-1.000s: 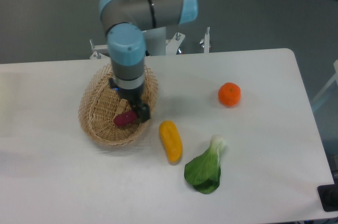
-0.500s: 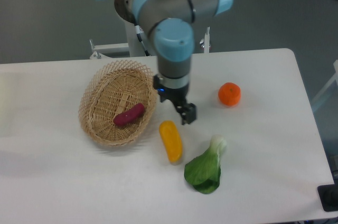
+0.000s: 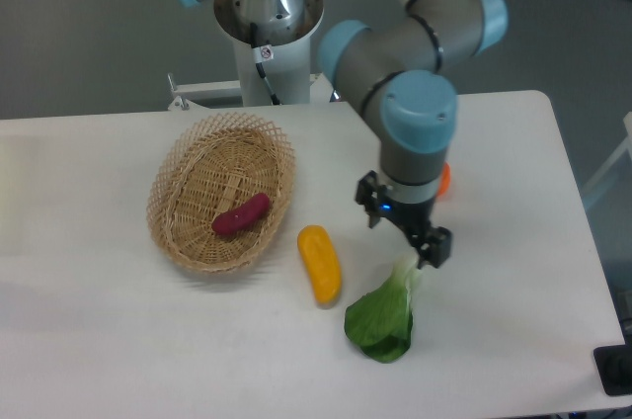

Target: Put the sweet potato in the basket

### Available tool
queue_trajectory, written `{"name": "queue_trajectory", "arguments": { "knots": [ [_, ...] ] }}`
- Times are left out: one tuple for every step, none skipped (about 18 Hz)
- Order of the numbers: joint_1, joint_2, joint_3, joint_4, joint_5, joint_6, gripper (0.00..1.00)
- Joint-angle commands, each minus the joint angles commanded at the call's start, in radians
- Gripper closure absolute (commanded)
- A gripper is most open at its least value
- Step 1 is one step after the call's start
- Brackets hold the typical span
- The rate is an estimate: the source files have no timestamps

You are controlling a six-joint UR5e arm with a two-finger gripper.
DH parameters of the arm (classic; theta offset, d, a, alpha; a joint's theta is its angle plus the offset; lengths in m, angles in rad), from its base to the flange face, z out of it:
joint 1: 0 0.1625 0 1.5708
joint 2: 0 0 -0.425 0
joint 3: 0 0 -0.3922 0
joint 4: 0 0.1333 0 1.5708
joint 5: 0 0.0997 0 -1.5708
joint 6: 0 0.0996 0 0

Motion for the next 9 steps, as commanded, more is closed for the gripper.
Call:
{"name": "queue_trajectory", "arguments": {
  "knots": [
    [0.012, -0.002, 0.000, 0.002, 0.000, 0.016, 0.00],
    [0.023, -0.003, 0.000, 0.002, -0.003, 0.019, 0.00],
    [0.034, -0.008, 0.005, 0.000, -0.005, 0.020, 0.00],
    [0.041, -0.014, 0.012, -0.002, -0.003, 0.025, 0.00],
    [0.048, -0.018, 0.020, -0.005, -0.003, 0.036, 0.00],
    [0.054, -0.021, 0.028, -0.012, -0.003, 0.048, 0.00],
    [0.058, -0.026, 0.035, -0.020, -0.003, 0.060, 0.00],
    [0.066, -0.028, 0.041, -0.025, -0.003, 0.069, 0.00],
    [0.075, -0.029, 0.043, -0.025, -0.003, 0.074, 0.00]
  ]
}}
